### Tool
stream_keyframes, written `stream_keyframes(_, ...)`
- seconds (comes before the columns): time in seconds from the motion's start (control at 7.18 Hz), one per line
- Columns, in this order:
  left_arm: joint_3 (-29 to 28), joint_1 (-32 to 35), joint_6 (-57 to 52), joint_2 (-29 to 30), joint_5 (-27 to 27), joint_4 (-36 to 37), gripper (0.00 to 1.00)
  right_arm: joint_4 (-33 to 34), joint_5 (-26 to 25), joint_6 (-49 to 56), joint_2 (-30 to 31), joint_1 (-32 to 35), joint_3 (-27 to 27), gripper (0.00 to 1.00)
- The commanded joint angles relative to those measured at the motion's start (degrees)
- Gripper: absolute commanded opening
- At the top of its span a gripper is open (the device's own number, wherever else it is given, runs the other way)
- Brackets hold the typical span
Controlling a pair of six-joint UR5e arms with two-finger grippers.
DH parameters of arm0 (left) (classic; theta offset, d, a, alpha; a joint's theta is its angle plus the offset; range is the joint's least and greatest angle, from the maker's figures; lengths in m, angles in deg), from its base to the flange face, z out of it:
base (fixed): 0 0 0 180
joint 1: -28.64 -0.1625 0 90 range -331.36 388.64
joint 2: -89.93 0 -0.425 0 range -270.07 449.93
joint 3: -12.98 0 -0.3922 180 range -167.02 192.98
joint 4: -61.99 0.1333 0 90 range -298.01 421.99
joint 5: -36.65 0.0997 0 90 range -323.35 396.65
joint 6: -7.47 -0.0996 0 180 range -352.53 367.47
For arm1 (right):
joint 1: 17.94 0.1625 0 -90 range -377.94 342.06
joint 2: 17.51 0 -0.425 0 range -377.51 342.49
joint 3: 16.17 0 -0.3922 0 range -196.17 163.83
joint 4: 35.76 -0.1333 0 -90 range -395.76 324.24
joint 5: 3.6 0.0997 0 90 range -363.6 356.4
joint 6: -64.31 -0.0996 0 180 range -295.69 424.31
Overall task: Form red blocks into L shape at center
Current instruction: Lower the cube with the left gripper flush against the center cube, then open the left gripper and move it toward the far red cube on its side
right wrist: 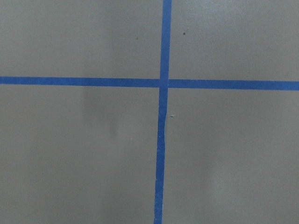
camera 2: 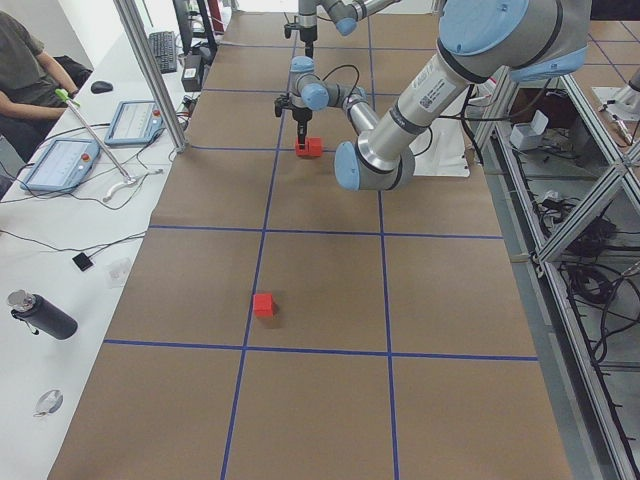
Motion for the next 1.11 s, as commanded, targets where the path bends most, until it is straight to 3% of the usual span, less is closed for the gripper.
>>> stream_keyframes(0.0,-0.09,-0.01,0.08,0.00,0.09,-0.27,0.71,0.00,0.04,0.00,0.00,0.00,0.01,1.00)
stream_keyframes(0.28,0.00,-0.27,0.08,0.00,0.09,-0.36,0.98,0.00,0.04,0.00,-0.09,0.00,-0.07,1.00)
stream_keyframes(0.7,4.01,1.13,-0.09,-0.17,-2.00,0.96,0.99,0.00,0.04,-0.09,0.00,0.00,-0.25,1.00)
stream_keyframes(0.84,9.35,2.44,-0.79,-3.31,-4.54,3.31,0.99,0.00,0.04,-0.09,-0.09,0.00,-0.34,1.00)
stream_keyframes(0.97,19.24,3.93,-1.93,-11.69,-6.22,2.99,0.99,0.00,0.04,-0.09,-0.09,0.00,-0.34,1.00)
